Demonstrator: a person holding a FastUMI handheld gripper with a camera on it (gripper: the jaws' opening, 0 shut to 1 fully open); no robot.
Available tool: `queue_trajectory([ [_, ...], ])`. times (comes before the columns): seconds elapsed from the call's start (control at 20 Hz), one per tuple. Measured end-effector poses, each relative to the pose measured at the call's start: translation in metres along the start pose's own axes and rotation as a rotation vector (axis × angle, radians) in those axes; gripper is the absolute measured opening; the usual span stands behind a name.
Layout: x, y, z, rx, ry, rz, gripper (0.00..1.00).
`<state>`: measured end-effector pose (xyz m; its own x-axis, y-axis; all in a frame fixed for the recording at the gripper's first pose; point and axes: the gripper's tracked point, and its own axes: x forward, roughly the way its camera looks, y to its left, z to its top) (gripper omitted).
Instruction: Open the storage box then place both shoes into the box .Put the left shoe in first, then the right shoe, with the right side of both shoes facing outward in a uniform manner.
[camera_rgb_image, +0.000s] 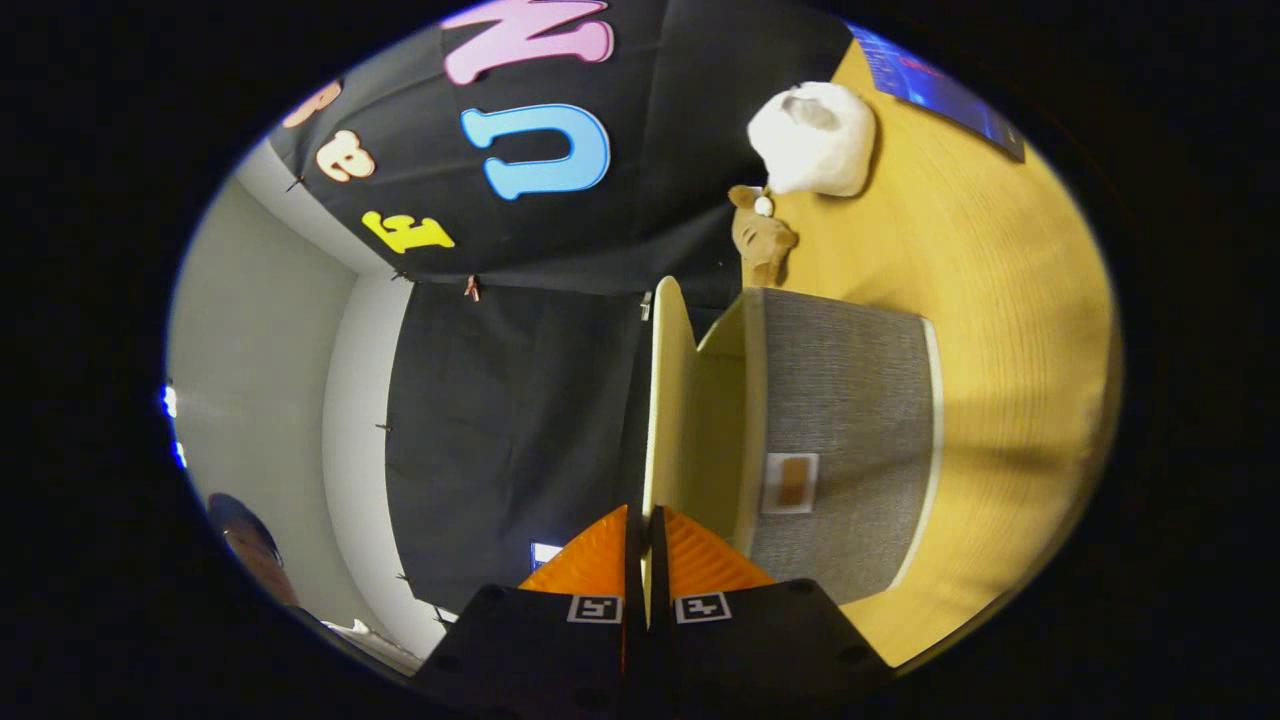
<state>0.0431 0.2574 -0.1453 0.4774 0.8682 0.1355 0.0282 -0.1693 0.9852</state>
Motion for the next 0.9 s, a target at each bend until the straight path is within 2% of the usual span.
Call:
queue_trajectory([
  [0.35, 0.075, 0.084, -0.005, -0.126, -0.029, 0.015, 0.04],
  [0.55, 0.136, 0.112, -0.031, -0.222, 0.006, -0.004, 0.05],
  [0.9, 0.224, 0.11, -0.071, -0.303, 0.054, -0.062, 0.05],
])
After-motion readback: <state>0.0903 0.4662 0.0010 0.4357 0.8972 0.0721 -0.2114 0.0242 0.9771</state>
